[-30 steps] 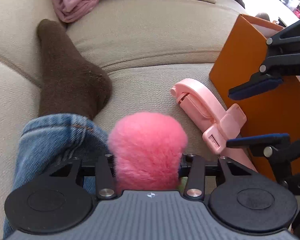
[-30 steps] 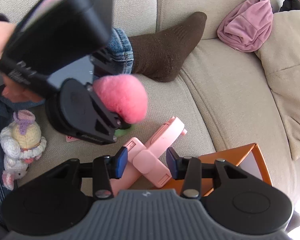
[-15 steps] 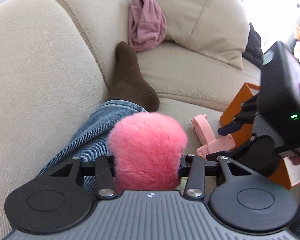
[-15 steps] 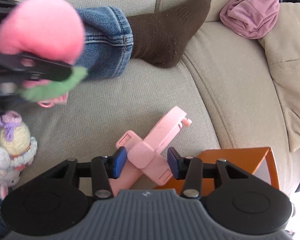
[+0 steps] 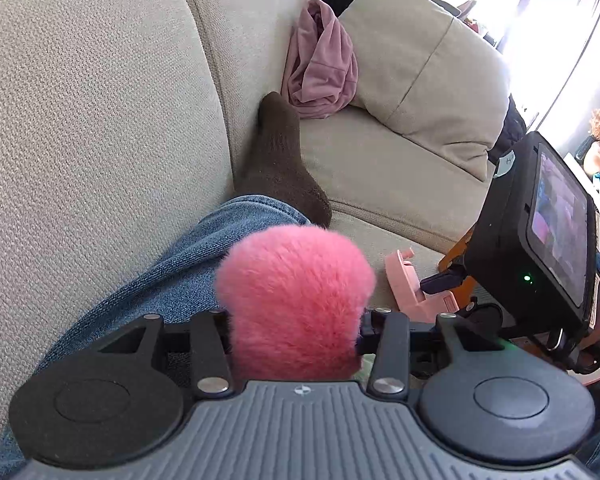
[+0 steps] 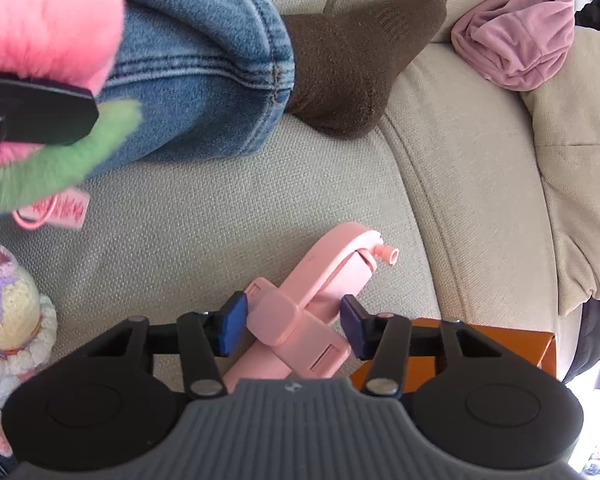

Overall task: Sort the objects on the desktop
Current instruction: 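Grasp the pink selfie stick with the right gripper, then carry the selfie stick and pompom keychain over the orange box with both grippers, then open the right gripper dropping the selfie stick while the left lowers the pompom into the box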

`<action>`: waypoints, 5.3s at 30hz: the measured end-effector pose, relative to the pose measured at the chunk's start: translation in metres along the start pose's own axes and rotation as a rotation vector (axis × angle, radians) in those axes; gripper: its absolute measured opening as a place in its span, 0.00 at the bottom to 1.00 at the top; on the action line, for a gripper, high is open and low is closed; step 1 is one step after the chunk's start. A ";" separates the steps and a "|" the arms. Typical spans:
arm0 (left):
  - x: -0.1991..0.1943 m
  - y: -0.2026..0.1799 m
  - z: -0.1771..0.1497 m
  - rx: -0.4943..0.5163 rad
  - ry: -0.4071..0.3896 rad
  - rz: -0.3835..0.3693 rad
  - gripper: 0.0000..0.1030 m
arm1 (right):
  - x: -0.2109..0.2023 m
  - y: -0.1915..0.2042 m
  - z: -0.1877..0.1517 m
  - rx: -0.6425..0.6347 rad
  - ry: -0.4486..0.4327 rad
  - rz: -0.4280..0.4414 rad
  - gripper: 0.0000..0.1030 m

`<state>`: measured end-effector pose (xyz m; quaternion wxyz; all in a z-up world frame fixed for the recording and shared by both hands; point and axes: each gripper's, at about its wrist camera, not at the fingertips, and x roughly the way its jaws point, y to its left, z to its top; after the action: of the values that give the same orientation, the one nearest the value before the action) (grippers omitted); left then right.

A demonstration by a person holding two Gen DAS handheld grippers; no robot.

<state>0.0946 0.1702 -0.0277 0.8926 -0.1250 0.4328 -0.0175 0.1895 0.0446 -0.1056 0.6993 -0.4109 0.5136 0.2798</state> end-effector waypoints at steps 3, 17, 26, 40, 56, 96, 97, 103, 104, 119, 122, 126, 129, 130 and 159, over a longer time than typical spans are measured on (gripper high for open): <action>0.000 0.001 0.002 -0.004 -0.005 -0.006 0.49 | -0.002 -0.005 -0.004 0.011 -0.016 0.018 0.51; 0.001 0.001 0.001 0.000 -0.008 -0.001 0.49 | -0.053 0.002 -0.007 0.023 -0.191 0.159 0.00; 0.003 0.002 -0.003 -0.001 -0.012 -0.005 0.49 | -0.046 -0.030 -0.006 0.112 -0.102 0.176 0.07; -0.001 -0.001 -0.006 0.010 -0.010 0.000 0.49 | -0.023 -0.036 -0.012 0.236 -0.031 0.273 0.45; -0.003 -0.010 -0.007 0.060 -0.021 0.001 0.49 | -0.045 -0.045 -0.031 0.371 -0.202 0.500 0.06; -0.004 -0.190 0.031 0.376 -0.013 -0.243 0.49 | -0.056 -0.117 -0.178 -0.166 -0.134 0.577 0.06; 0.000 -0.193 0.032 0.385 -0.007 -0.249 0.49 | -0.051 -0.117 -0.175 -0.183 -0.126 0.599 0.06; 0.019 -0.206 0.038 0.405 0.016 -0.280 0.49 | -0.023 -0.118 -0.166 -0.284 -0.085 0.712 0.06; 0.021 -0.206 0.039 0.404 0.018 -0.281 0.49 | -0.020 -0.118 -0.165 -0.301 -0.082 0.733 0.06; 0.037 -0.207 0.041 0.400 0.060 -0.285 0.49 | -0.003 -0.112 -0.163 -0.469 -0.069 0.873 0.06; 0.040 -0.208 0.040 0.405 0.067 -0.284 0.49 | 0.000 -0.112 -0.163 -0.449 -0.060 0.867 0.07; 0.043 -0.210 0.038 0.414 0.078 -0.283 0.49 | -0.004 -0.115 -0.167 -0.432 -0.078 0.849 0.09; 0.043 -0.212 0.037 0.419 0.080 -0.284 0.49 | -0.006 -0.119 -0.170 -0.400 -0.094 0.805 0.23; 0.043 -0.212 0.037 0.421 0.080 -0.283 0.49 | -0.007 -0.121 -0.170 -0.388 -0.096 0.812 0.24; 0.103 -0.338 -0.020 0.644 0.269 -0.407 0.49 | -0.087 -0.159 -0.329 0.391 -0.289 0.327 0.28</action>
<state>0.1691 -0.1756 -0.0378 0.7998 0.0814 0.4845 -0.3449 0.1302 -0.3166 -0.0219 0.7769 -0.1361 0.5121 0.3401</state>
